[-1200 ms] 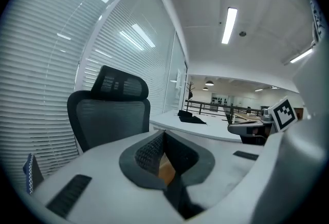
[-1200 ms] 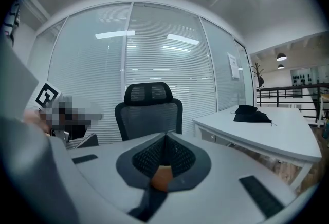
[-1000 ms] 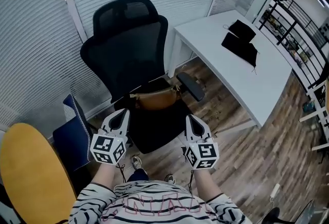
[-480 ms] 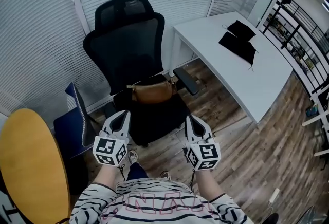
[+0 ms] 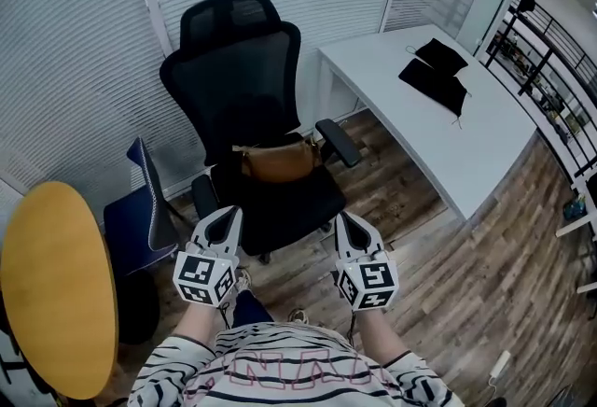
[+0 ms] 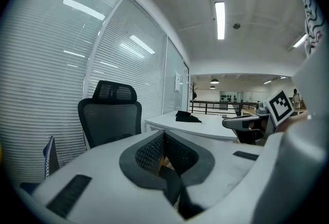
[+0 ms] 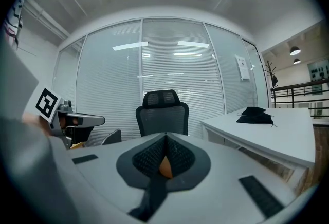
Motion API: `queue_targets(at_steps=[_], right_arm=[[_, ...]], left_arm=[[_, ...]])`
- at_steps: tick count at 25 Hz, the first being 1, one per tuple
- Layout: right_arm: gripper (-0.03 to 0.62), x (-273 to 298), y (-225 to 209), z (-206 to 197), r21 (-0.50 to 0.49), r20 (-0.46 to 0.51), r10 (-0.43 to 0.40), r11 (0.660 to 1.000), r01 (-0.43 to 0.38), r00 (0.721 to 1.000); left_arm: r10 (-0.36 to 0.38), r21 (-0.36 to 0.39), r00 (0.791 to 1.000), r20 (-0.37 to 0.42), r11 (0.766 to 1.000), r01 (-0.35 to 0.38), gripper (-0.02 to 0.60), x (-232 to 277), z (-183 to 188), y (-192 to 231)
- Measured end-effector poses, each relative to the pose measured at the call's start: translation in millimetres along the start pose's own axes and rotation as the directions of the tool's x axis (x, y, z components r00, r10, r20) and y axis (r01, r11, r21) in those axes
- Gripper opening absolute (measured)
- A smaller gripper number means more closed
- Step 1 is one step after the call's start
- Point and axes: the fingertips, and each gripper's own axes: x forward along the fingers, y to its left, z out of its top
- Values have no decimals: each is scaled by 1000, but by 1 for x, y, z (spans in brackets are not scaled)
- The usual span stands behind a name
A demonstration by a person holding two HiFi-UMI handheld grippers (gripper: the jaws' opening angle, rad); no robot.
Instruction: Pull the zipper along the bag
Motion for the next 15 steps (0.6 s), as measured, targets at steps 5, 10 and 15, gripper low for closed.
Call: queue_targets(at_steps=[5,10,15], right_arm=[[28,-9,3,-5,-8,-3,22,1000,-22,1000],[28,-15,3,-9,-15,-11,31,999,-32,999],[28,-15,3,-12,-13,-19,35,999,-35,999]], left_arm=[[13,-4,1000,-5,1000,-13,26,-10,-6,-11],[17,-10,1000,-6,1000,-17,26,-15,-12,-21],[17,-20,1000,-5,1000,-17,26,-16,-14,-24]])
